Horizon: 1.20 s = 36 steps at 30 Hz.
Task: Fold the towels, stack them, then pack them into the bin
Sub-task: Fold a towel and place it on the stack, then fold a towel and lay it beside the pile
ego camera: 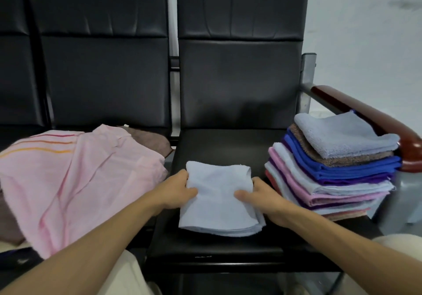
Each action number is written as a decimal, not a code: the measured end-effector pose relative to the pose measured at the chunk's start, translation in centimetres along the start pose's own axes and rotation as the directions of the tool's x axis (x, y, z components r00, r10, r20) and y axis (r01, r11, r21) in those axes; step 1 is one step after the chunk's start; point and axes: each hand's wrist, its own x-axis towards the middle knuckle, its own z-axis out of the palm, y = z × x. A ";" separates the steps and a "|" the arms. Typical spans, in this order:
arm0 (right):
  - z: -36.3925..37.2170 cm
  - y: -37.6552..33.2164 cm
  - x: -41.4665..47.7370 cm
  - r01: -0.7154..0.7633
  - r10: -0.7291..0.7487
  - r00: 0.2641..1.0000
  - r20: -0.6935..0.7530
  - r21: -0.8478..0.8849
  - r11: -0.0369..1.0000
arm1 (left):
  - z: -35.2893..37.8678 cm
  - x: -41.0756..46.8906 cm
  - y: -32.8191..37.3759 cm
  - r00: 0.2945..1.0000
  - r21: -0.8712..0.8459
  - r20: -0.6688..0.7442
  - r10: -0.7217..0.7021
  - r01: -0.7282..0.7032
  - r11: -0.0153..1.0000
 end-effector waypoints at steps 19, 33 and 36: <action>-22.3 -10.4 -6.2 0.360 -0.510 0.751 -0.419 -0.387 0.849 | -0.5 1.6 21.7 0.894 -0.390 -0.312 0.321 -0.429 0.815; -26.9 -4.9 -3.1 -0.101 -0.152 0.951 -0.269 -0.736 0.669 | 7.4 8.2 24.8 0.991 -0.438 -0.063 0.115 -0.131 0.889; -26.5 -5.1 -2.7 -0.103 -0.145 0.962 -0.230 -0.801 0.590 | 7.0 7.4 24.9 0.989 -0.461 -0.028 0.148 -0.144 0.876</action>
